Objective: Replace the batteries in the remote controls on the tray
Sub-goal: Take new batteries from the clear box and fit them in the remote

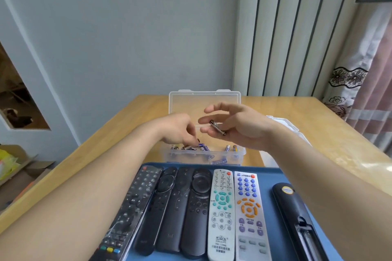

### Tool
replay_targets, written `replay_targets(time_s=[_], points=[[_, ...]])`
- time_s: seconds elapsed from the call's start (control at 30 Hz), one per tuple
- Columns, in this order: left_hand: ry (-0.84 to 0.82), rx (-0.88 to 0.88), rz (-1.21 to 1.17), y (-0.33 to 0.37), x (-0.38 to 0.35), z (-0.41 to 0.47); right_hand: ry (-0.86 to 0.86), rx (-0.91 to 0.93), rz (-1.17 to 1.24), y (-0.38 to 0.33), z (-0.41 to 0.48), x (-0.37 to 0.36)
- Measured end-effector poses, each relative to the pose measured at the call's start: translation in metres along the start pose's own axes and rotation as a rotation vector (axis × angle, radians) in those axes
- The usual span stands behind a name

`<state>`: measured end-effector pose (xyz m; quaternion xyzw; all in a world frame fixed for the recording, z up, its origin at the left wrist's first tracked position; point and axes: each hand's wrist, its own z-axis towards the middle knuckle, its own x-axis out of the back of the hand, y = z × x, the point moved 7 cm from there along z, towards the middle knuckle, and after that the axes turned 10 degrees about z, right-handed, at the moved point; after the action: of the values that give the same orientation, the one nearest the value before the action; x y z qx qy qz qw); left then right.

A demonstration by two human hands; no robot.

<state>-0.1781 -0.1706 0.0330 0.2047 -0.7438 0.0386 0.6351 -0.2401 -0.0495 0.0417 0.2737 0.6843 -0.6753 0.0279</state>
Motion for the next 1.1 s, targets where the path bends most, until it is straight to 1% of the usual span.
replay_targets(time_s=[0.03,0.1,0.17,0.23,0.3,0.47,0.53,0.6,0.67,0.7,0.77,0.8,0.87,0.9,0.93,0.97,1.0,1.03,1.07,1.1], points=[[0.073,-0.007,-0.177,0.002,0.006,-0.007,0.010,0.035,0.099,-0.003,-0.007,0.000],[0.161,-0.036,-0.501,0.008,0.012,-0.024,0.036,0.101,0.245,-0.005,-0.017,0.001],[0.261,-0.098,-0.635,0.019,0.021,-0.046,0.064,0.163,0.327,-0.007,-0.031,0.000],[0.349,-0.156,-0.725,0.030,0.026,-0.063,0.105,0.200,0.334,-0.008,-0.041,0.000],[0.401,-0.198,-0.812,0.042,0.028,-0.080,0.155,0.238,0.283,-0.010,-0.056,-0.004],[0.497,-0.230,-0.962,0.062,0.019,-0.112,0.257,0.290,0.035,-0.005,-0.092,-0.015],[0.496,-0.223,-0.973,0.070,0.010,-0.122,0.272,0.302,-0.054,0.000,-0.106,-0.018],[0.456,-0.237,-0.890,0.080,-0.002,-0.128,0.262,0.295,-0.108,0.006,-0.116,-0.021],[0.437,-0.251,-0.811,0.088,-0.010,-0.132,0.248,0.276,-0.099,0.011,-0.122,-0.023],[0.440,-0.247,-0.832,0.092,-0.015,-0.135,0.252,0.274,-0.053,0.015,-0.128,-0.021],[0.449,-0.203,-0.972,0.091,-0.023,-0.136,0.272,0.296,0.028,0.019,-0.131,-0.017],[0.435,-0.171,-1.063,0.092,-0.031,-0.135,0.284,0.296,0.029,0.022,-0.134,-0.017],[0.411,-0.101,-1.238,0.091,-0.043,-0.133,0.307,0.265,-0.041,0.026,-0.137,-0.019],[0.409,-0.065,-1.332,0.089,-0.048,-0.132,0.342,0.255,-0.120,0.026,-0.139,-0.017],[0.406,-0.030,-1.439,0.086,-0.052,-0.131,0.405,0.257,-0.275,0.023,-0.142,-0.013],[0.394,0.008,-1.568,0.083,-0.057,-0.132,0.498,0.253,-0.539,0.017,-0.148,-0.004],[0.372,0.040,-1.711,0.079,-0.062,-0.132,0.595,0.222,-0.880,0.011,-0.154,0.005],[0.336,0.064,-1.855,0.076,-0.066,-0.132,0.658,0.136,-1.200,0.008,-0.159,0.012],[0.293,0.089,-1.982,0.075,-0.071,-0.131,0.681,0.013,-1.438,0.010,-0.164,0.018],[0.252,0.121,-2.071,0.075,-0.075,-0.131,0.666,-0.125,-1.582,0.017,-0.169,0.024]])
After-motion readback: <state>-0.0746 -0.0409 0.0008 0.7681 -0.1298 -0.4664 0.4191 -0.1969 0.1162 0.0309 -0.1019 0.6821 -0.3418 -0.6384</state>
